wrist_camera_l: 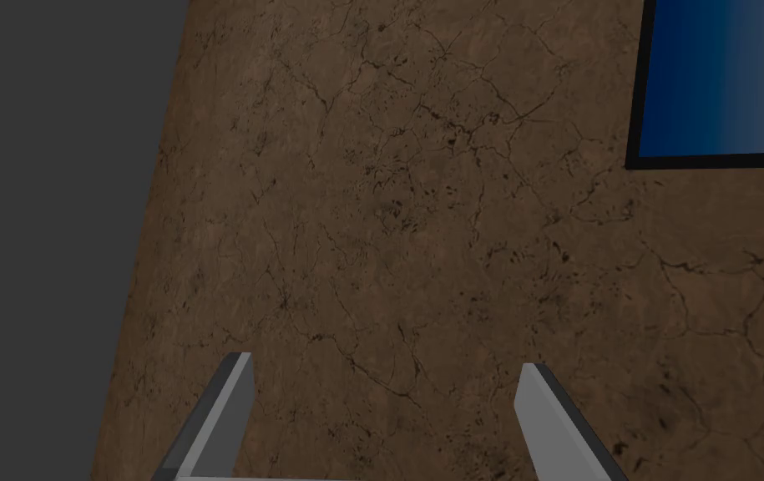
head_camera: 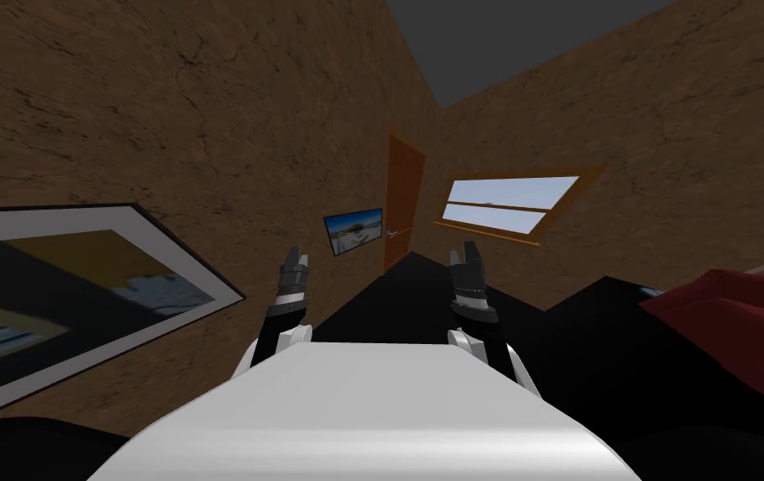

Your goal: Pull the door open

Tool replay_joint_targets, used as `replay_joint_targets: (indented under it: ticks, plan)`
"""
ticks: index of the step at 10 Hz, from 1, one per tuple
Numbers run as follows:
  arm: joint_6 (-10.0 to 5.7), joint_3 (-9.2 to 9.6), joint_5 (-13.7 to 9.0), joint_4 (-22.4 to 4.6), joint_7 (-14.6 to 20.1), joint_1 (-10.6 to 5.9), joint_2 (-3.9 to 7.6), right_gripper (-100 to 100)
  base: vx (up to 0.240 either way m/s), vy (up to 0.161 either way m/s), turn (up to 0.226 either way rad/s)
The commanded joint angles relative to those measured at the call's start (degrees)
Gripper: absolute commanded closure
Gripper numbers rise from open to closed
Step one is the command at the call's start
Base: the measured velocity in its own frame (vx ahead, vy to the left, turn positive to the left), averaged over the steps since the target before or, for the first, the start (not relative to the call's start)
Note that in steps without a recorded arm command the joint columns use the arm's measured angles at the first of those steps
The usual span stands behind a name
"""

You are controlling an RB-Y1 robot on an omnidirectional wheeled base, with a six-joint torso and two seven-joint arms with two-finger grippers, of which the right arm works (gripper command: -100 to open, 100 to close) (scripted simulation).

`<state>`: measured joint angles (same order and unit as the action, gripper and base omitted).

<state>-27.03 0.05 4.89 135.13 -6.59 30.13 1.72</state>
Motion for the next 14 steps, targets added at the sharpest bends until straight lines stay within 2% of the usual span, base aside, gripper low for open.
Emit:
replay_joint_targets:
  ticks: [1,7,14]
  plan:
    - [-0.39,0.21,-0.47,-1.86,0.16,-0.69,0.45,-100,0.087,-0.035,0.096]
    - [-2.04,1.08,-2.46,-9.76,0.82,-3.65,1.97,-100,0.113,-0.067,0.121]
    - [-3.6,1.91,-4.34,-17.21,1.45,-6.44,3.16,-100,0.088,-0.058,0.094]
